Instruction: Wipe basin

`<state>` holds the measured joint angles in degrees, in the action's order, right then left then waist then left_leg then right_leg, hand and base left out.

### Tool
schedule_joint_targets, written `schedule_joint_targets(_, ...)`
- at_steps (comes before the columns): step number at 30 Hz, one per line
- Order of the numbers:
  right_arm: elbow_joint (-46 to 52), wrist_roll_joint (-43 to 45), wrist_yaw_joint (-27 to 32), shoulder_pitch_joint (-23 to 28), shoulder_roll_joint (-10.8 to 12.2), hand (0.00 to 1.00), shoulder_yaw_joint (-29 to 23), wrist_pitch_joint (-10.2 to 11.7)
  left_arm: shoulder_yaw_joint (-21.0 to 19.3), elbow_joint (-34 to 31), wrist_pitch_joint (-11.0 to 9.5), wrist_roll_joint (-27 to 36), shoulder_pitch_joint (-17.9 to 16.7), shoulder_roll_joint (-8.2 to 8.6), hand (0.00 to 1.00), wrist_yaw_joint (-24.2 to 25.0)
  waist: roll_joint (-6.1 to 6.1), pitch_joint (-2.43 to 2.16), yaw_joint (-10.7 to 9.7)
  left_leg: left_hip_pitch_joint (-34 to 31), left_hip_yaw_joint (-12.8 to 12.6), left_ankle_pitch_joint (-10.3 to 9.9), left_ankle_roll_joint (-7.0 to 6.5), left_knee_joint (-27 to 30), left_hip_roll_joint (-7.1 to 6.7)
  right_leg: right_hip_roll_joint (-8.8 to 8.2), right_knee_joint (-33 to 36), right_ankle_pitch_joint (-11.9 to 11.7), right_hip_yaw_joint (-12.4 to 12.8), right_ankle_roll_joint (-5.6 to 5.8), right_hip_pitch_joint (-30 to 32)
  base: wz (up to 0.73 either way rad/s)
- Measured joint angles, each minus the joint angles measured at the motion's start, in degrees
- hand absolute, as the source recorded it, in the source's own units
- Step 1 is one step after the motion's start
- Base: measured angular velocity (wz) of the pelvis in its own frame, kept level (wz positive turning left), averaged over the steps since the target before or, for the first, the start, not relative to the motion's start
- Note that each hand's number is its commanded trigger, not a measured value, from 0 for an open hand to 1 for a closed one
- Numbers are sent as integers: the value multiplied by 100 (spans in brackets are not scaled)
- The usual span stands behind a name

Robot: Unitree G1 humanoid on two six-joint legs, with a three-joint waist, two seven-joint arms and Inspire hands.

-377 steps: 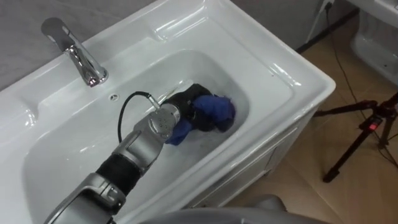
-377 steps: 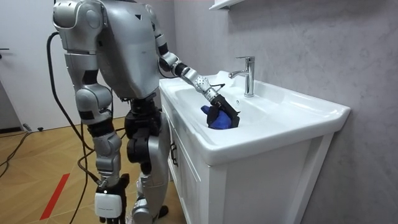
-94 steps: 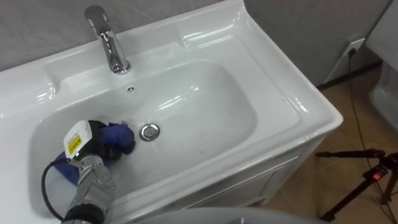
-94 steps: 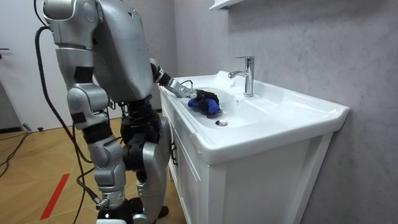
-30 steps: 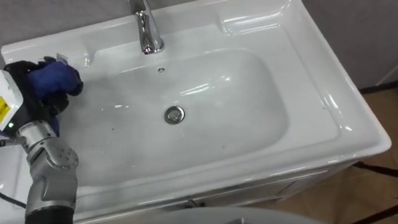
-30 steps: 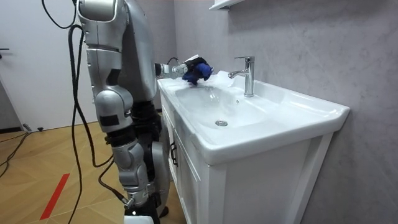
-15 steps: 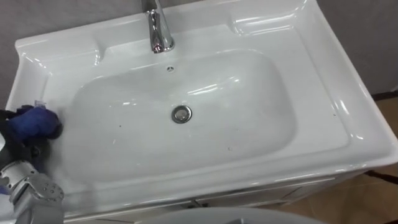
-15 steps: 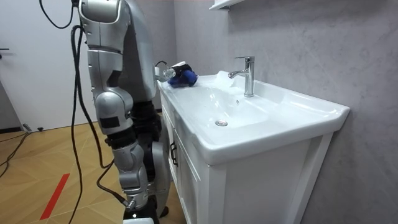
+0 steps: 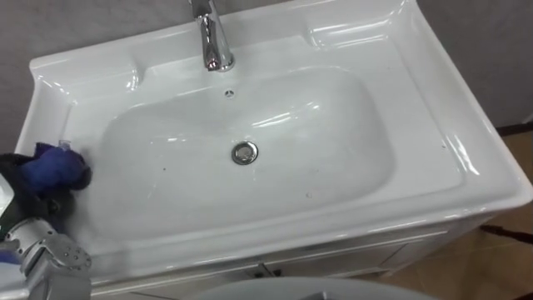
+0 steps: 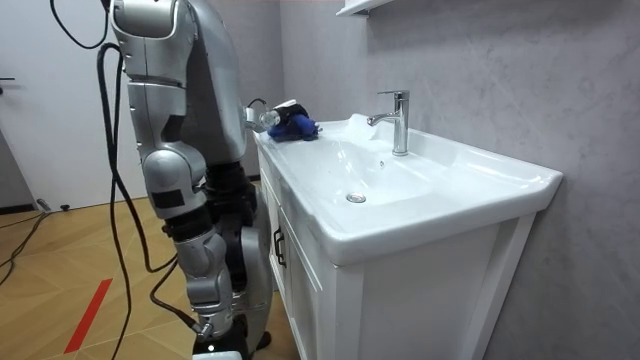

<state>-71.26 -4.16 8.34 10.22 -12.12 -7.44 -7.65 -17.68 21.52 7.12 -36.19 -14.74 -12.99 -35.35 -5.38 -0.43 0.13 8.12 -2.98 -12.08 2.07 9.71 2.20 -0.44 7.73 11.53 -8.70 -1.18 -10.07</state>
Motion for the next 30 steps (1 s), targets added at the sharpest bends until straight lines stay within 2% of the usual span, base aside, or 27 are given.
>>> schedule_joint_targets(3, -2, 18, 28, -13, 2, 0, 1, 5, -2, -51, 16, -47, 30, 32, 0, -22, 14, 0, 7, -11, 3, 0, 0, -9, 0, 0, -3, 0, 0, 0, 15, 0)
schedule_joint_targets(8, 14, -3, 32, -3, 21, 0, -3, 5, -9, -220, 59, -54, 139, 30, 0, -20, 109, -19, 4, -45, 68, 0, 0, -6, -7, -8, -9, 0, -77, 0, 10, 7)
schedule_joint_targets(11, 34, -37, 37, 8, 23, 0, -1, 8, -14, -736, 151, -32, 137, 25, 0, -20, 156, -28, 9, -63, 68, 0, 0, 3, -12, -11, -13, 0, -83, 0, 6, 0)
schedule_joint_targets(14, 25, 10, 50, 12, 24, 0, -3, 10, -21, -1205, 154, -47, 141, -31, 0, -65, 173, -11, 4, -62, 60, 0, 0, 6, -15, -13, -20, 1, -74, 2, 5, -1)
schedule_joint_targets(18, 19, 28, 100, 44, 25, 0, 4, 9, -31, -1378, 153, -55, 175, -150, 0, -240, 105, -3, 10, -52, 33, 0, 0, 12, -16, -17, -20, 2, -58, 4, 14, -1)
schedule_joint_targets(22, -58, 30, 83, 115, 53, 0, 10, 19, -44, -1502, 149, -169, 201, -150, 0, -257, 45, 37, 6, -57, 31, 0, 0, 13, -13, -17, -18, 3, -63, 4, 17, 0)
schedule_joint_targets(24, -67, 29, 38, 126, 92, 0, 13, 43, -43, -1742, 112, -491, 201, -148, 0, -257, 17, 69, 1, -73, 43, 0, 0, 14, -17, -20, -19, 5, -67, 6, 34, 0)
schedule_joint_targets(27, -92, 40, -22, 166, 94, 0, 58, 62, -43, -2156, 84, -722, 248, -150, 0, -258, -7, 68, 0, -97, 58, 0, 0, 14, -31, -31, -11, 9, -71, 13, 55, 0)
schedule_joint_targets(30, -104, 76, -102, 159, 95, 0, 59, 74, -43, -2308, -14, -971, 369, -150, 0, -266, -36, 55, 8, -102, 60, 3, -5, 4, -39, -37, -2, 9, -70, 14, 67, 0)
